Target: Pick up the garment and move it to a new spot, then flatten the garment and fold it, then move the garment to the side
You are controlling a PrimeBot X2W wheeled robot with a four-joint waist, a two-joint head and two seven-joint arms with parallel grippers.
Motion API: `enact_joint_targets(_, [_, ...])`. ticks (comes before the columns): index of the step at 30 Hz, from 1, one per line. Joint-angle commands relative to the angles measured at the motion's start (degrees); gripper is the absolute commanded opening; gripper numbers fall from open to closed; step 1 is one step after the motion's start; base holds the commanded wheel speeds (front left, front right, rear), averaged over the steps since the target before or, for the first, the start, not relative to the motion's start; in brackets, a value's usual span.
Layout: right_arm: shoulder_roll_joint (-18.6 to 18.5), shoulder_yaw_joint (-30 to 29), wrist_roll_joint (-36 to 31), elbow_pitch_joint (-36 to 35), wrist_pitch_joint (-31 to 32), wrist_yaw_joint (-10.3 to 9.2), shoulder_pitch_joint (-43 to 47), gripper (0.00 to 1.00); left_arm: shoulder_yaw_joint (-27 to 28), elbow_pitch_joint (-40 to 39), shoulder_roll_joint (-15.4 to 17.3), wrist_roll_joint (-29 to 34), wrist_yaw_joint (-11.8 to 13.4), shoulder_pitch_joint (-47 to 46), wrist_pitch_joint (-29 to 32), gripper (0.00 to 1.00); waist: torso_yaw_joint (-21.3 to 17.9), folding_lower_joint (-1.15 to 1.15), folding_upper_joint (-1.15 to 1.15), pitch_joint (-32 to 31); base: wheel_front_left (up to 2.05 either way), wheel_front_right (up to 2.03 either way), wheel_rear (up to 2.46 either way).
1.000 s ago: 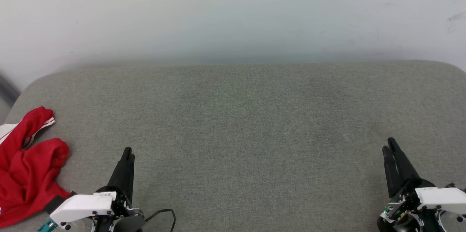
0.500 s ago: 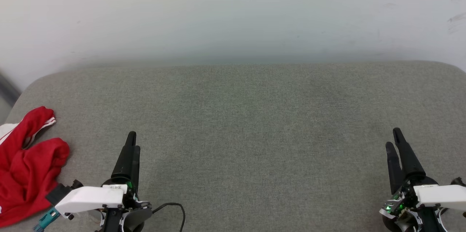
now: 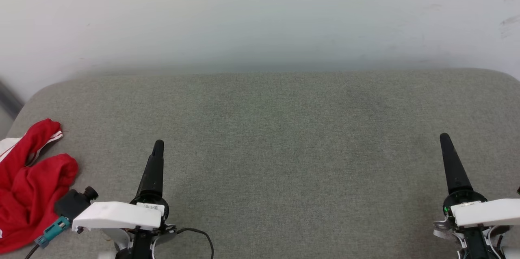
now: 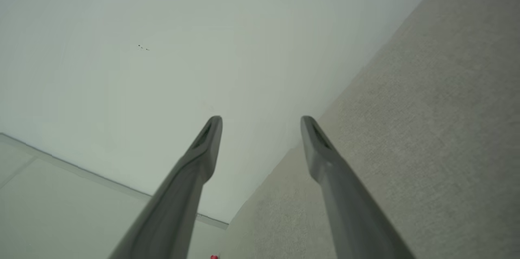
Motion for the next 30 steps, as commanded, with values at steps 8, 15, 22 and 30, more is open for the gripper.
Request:
enact_joint_targets(8, [-0.35,0.29,-15.81,-2.66,-1.27,0.0,0.27,1.0,-1.72,-0.96,0.14,15.99,0.27,-1.04,-2.06,1.0,0.14,0.0,0.0,-0.17,0.0,0.0,0.0])
enact_joint_targets(15, [-0.51,0.77,-25.56,-3.27,-1.33,0.0,0.96,1.0,-2.86,-0.11,0.86,25.42,1.33,-0.49,-3.43,1.0,0.27,0.0,0.0,-0.39,0.0,0.0,0.0])
enact_joint_targets(22, [-0.81,1.41,-32.59,-3.93,-1.53,0.0,1.66,1.0,-4.46,-0.12,2.11,32.77,2.61,-0.24,-4.64,1.0,0.35,0.0,0.0,-0.62,0.0,0.0,0.0])
enact_joint_targets(30, [-0.98,1.38,-39.4,-4.41,-1.18,0.0,2.11,1.0,-6.54,-0.49,3.29,38.93,3.86,-0.34,-5.99,1.0,0.49,0.0,0.0,-0.63,0.0,0.0,0.0])
